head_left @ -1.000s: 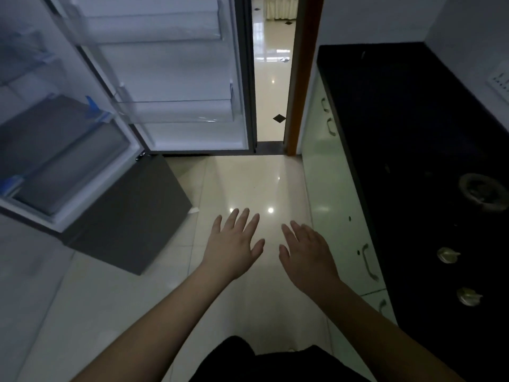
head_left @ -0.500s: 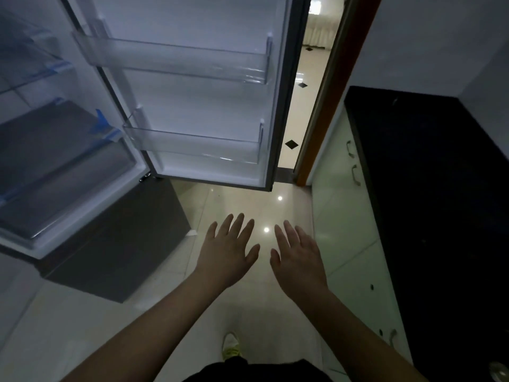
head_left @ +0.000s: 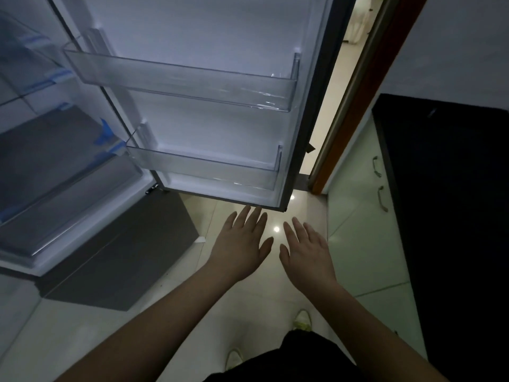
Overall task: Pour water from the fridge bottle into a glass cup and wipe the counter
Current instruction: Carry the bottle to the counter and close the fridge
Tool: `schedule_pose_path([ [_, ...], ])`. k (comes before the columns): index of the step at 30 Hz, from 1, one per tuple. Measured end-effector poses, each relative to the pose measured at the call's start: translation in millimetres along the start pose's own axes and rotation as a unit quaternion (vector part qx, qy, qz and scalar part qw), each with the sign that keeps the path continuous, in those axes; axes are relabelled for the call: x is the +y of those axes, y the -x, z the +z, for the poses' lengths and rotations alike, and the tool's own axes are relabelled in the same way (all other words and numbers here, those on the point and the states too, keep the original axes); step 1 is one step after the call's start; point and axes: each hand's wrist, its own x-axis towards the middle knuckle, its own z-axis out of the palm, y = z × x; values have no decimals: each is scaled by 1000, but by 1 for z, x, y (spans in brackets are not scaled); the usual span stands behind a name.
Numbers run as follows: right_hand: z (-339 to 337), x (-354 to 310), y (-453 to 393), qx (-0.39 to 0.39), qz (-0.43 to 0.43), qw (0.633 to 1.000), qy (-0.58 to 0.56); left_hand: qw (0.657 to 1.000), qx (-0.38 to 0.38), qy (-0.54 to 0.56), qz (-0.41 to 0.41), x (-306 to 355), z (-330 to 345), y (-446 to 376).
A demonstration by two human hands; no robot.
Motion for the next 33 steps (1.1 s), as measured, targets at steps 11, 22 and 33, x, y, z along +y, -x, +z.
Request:
schedule_pose_path([
  [11, -10, 77, -97, -14, -107, 994, 16, 989, 129, 23, -72, 31, -1, -84],
  [22, -13, 114, -154, 9, -189, 982, 21, 982, 116, 0, -148, 55, -1, -121],
  [33, -1, 115, -157, 46, -286, 957, 23, 966, 133, 3, -221, 66, 3, -104],
])
